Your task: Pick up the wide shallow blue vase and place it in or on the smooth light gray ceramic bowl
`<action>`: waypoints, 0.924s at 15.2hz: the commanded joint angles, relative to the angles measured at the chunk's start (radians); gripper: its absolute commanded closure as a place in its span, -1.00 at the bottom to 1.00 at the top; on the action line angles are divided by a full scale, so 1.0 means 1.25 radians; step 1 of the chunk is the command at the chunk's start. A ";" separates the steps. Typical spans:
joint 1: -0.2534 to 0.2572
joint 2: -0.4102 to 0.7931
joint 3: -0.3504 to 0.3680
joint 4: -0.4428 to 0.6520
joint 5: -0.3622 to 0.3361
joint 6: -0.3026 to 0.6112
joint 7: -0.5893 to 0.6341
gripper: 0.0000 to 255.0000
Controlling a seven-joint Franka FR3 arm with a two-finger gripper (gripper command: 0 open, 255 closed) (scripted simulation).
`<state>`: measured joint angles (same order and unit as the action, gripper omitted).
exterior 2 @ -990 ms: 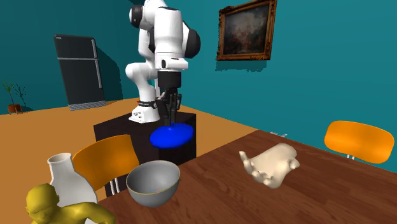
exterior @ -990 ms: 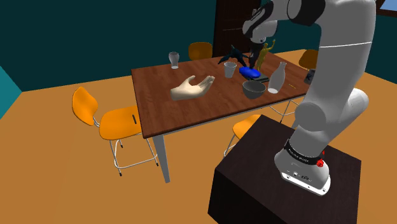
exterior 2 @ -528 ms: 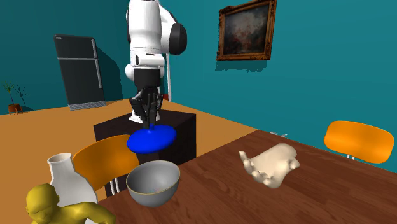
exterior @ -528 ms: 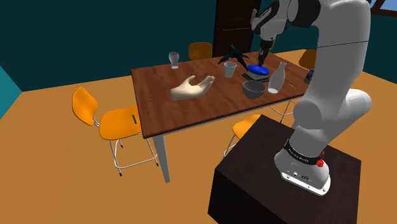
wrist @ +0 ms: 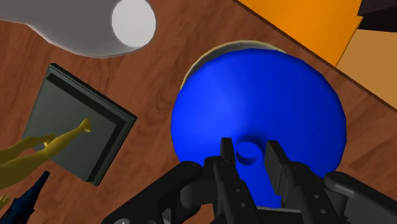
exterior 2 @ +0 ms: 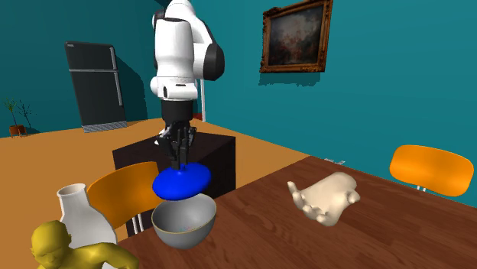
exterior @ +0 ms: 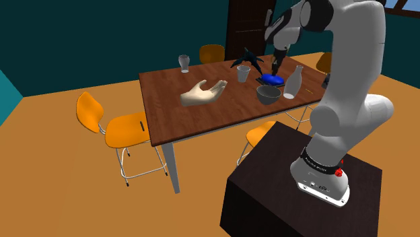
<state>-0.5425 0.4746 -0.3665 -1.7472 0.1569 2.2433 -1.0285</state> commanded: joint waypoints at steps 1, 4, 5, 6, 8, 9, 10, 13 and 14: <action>-0.001 0.008 0.003 -0.009 0.004 0.018 -0.002 1.00; -0.004 0.026 0.008 -0.016 0.012 0.042 -0.006 1.00; -0.005 0.033 0.009 -0.018 0.015 0.050 -0.007 1.00; -0.007 0.039 0.011 -0.020 0.017 0.058 -0.009 1.00; -0.009 0.052 0.015 -0.023 0.023 0.074 -0.011 1.00; -0.011 0.058 0.017 -0.025 0.025 0.082 -0.013 1.00; -0.012 0.065 0.019 -0.026 0.028 0.089 -0.014 1.00; -0.015 0.080 0.023 -0.028 0.034 0.105 -0.017 1.00; -0.015 0.080 0.023 -0.028 0.034 0.105 -0.017 1.00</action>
<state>-0.5605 0.5720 -0.3385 -1.7820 0.1983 2.3720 -1.0494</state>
